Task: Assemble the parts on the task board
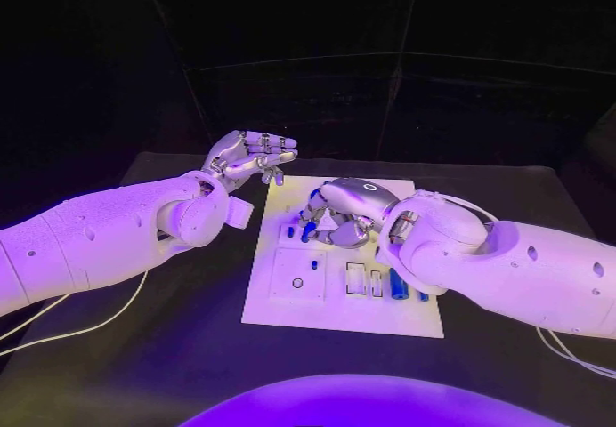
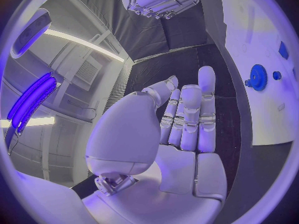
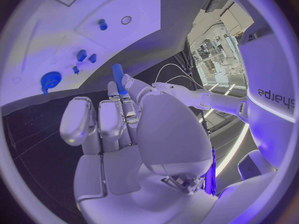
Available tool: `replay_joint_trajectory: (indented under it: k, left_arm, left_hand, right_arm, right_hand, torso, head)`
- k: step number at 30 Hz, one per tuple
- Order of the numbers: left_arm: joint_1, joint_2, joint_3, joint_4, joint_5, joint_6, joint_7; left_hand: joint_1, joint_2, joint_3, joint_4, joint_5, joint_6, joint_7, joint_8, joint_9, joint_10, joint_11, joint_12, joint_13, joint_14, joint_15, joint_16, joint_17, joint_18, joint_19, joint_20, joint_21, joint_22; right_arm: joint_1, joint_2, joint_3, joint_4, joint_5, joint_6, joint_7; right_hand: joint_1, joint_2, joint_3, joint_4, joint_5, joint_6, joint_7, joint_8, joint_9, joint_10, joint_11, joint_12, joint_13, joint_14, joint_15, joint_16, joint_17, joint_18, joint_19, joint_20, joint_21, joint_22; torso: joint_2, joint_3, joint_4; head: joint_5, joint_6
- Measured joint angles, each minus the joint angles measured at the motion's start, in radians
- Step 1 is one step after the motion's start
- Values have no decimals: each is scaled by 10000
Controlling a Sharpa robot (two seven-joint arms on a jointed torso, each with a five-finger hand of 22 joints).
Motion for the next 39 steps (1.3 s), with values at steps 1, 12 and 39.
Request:
replay_joint_trajectory:
  k: [1, 12, 39]
  left_arm:
    - [0, 12, 0, 0, 0, 0, 0]
    - [0, 60, 1, -10, 0, 0, 2]
    - [1, 90, 1, -66, 0, 43, 4]
  left_hand:
    - [0, 0, 0, 0, 0, 0, 0, 0, 0, 0, 0, 0, 0, 0, 0, 0, 0, 0, 0, 0, 0, 0]
    - [0, 0, 0, 0, 0, 0, 0, 0, 1, 0, 0, 0, 0, 0, 0, 0, 0, -1, 0, 0, 0, 0]
    - [0, 0, 1, 1, 0, 0, 0, 0, 2, 0, 0, 0, 1, 0, 0, 0, -28, 0, 0, 0, 0, 2]
  right_arm:
    - [-15, 95, -47, -55, 67, 20, 103]
    - [-358, 846, -536, -857, 304, 509, 767]
    - [-618, 1110, -629, -1172, -756, 1471, 273]
  right_hand:
    - [0, 0, 1, -1, 0, 0, 0, 0, -6, 0, 0, 0, 0, 0, 0, 0, 0, 1, 0, 0, 0, 0]
    - [-2, -2, 70, -15, 42, 28, 29, 0, -5, 22, 22, -55, -1, 0, 0, 0, 5, 0, 0, 0, 9, 5]
    - [-4, -4, 82, -29, 39, 29, 30, -1, -7, 75, -3, -58, 7, 0, 1, 0, 20, 2, -1, 0, 40, 34]
  torso:
    - [0, 0, 0]
    - [-9, 6, -3]
    - [-8, 11, -16]
  head:
    - [12, -12]
    - [214, -68]
    - [304, -116]
